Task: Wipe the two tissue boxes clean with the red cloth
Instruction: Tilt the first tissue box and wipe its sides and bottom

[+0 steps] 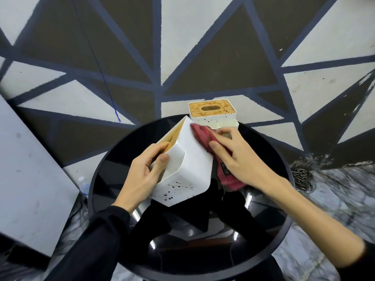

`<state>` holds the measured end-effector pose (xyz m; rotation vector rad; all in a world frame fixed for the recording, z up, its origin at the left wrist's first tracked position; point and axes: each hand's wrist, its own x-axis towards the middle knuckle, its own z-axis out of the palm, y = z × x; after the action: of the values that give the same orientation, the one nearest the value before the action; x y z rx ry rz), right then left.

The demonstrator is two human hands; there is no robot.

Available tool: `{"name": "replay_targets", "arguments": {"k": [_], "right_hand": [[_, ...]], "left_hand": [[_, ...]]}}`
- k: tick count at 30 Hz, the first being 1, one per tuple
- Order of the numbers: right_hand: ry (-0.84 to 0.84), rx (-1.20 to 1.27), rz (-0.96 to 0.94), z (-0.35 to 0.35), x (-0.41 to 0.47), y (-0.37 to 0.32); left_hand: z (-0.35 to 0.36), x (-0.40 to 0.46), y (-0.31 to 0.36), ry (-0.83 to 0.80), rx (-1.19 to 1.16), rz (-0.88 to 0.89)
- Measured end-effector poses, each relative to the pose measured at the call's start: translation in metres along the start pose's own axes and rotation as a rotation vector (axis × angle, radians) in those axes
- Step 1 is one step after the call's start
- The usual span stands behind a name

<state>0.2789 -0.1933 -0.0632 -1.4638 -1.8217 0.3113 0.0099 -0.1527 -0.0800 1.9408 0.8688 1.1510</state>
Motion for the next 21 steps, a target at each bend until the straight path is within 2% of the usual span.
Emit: {"name": "replay_targets", "arguments": {"k": [5, 14, 21], "right_hand": [[-0.008, -0.044, -0.041, -0.001, 0.026, -0.019], [-0.036, -0.101, -0.259, 0.004, -0.047, -0.042], [0.061, -0.146, -0.104, 0.002, -0.021, -0.012]], "left_hand": [[-0.002, -0.002, 0.002, 0.031, 0.018, -0.009], [-0.007, -0.001, -0.004, 0.003, 0.047, -0.010], [-0.003, 0.001, -0.002, -0.003, 0.052, 0.014]]}}
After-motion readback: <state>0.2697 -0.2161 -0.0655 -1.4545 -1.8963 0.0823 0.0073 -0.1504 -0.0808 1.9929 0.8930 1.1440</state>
